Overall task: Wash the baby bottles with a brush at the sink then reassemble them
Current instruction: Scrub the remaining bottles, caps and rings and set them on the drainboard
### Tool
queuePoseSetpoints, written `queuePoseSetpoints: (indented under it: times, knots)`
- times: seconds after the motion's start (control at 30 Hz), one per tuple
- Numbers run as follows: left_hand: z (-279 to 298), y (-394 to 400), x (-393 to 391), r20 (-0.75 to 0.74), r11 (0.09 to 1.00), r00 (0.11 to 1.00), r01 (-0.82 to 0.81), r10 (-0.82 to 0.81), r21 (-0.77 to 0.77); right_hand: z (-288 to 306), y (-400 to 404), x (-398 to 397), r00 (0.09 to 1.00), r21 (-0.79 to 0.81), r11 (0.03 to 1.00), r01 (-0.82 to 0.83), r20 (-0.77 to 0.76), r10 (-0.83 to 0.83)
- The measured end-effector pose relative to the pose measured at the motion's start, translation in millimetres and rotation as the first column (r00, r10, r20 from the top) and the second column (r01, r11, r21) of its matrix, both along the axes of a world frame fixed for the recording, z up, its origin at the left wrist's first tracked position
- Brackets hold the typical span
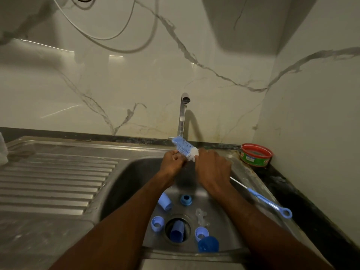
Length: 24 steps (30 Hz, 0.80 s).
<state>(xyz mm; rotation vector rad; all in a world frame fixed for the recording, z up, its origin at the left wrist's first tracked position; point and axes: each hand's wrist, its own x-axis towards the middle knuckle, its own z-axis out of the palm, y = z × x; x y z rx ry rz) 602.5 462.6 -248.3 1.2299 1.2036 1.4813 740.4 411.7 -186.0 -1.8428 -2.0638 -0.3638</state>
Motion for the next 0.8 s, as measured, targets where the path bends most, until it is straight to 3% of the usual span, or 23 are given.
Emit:
queuePoseSetpoints:
  times: [0.13, 0.3, 0.37, 0.47, 0.6, 0.73, 0.8]
  knots:
    - [0.4, -1.7, 1.2, -0.096, 0.997, 0.993, -0.07, 0.074, 0.041, 2.3, 4.9, 4.8, 0.997, -0.04, 0.997, 0.073, -0.002, -0.074]
    - [-0.7, -4.3, 0.6, -0.058, 0.962, 0.96, -0.272, 0.272, 0.018, 3.1, 1.2, 10.6, 0.999, -0.004, 0.999, 0.051, 0.002, -0.051]
    - [1.4, -4.8, -2.6, -0.055, 0.974, 0.973, -0.219, 0.222, 0.062, -2.0, 0.2, 7.1, 1.0, -0.025, 1.0, 0.001, 0.026, 0.0]
    - [3.2, -8.3, -1.6, -0.069, 0.991, 0.99, -0.114, 0.119, 0.072, -0.8, 6.5, 9.6, 0.998, -0.044, 0.997, 0.066, -0.013, -0.067]
    - [-2.1, -4.1, -2.0, -0.307, 0.964, 0.914, -0.239, 0.265, 0.119, 3.1, 9.9, 19.9, 0.992, -0.01, 0.992, 0.124, -0.032, -0.124]
    - [4.0, -4.0, -4.6, -0.136, 0.987, 0.977, -0.161, 0.163, 0.024, 0.0, 9.4, 27.5, 0.992, 0.011, 0.992, 0.124, -0.034, -0.124]
    - [1.6, -3.4, -5.6, -0.188, 0.991, 0.973, -0.129, 0.134, 0.04, -0.6, 12.5, 30.4, 0.993, 0.016, 0.993, 0.114, -0.045, -0.114]
